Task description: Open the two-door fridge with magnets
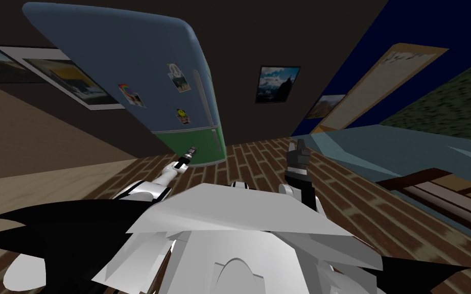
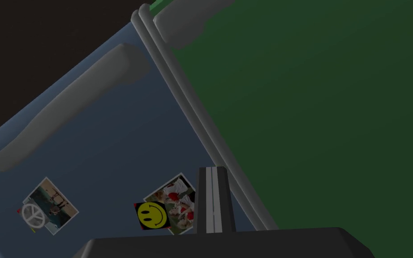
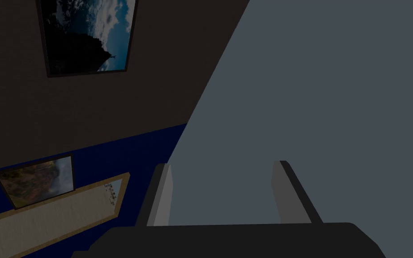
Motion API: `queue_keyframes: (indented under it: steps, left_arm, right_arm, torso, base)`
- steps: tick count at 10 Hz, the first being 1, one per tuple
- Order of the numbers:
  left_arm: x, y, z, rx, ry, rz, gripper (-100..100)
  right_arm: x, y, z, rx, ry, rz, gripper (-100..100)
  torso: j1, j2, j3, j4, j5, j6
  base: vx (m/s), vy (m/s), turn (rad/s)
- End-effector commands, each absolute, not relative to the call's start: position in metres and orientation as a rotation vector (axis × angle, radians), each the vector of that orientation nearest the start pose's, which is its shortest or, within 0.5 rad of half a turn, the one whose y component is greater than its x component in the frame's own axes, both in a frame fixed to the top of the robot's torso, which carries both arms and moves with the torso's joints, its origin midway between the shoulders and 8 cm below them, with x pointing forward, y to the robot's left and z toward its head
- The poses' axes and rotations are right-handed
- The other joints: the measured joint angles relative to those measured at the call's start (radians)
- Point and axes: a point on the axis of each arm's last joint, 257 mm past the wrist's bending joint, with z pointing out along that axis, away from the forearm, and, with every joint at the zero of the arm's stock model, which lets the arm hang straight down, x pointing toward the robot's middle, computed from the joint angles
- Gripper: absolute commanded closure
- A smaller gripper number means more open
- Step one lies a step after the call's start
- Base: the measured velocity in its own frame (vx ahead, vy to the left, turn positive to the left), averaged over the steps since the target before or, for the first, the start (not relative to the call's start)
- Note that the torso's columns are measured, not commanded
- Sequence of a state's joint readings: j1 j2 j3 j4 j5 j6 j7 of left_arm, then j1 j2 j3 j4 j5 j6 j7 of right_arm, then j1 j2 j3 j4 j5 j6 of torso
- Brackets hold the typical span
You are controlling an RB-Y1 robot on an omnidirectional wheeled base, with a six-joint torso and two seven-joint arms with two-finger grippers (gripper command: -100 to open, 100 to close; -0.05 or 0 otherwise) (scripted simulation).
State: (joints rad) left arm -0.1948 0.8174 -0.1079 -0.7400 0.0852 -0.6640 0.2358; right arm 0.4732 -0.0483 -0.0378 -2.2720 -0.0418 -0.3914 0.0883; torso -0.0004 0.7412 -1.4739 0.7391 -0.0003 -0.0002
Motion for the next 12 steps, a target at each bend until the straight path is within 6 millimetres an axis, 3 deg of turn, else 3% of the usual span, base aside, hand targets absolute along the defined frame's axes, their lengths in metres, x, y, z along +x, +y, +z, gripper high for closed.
queue_keyframes:
  steps: [1, 12]
  left_arm:
    - [0.521, 0.566, -0.211, -0.821, 1.362, -0.767, -100]
    - [0.524, 0.645, -0.190, -0.920, 1.285, -0.528, -100]
  right_arm:
    - [0.363, -0.293, 0.010, 0.683, 0.710, 1.198, 0]
    - [0.363, -0.293, 0.010, 0.683, 0.710, 1.197, 0]
  torso:
    - [0.001, -0.005, -0.003, -0.001, 0.001, -0.001]
    - [-0.002, -0.005, -0.003, -0.002, 0.000, 0.000]
  base:
    - [0.080, -0.068, 0.007]
    - [0.223, -0.111, -0.001]
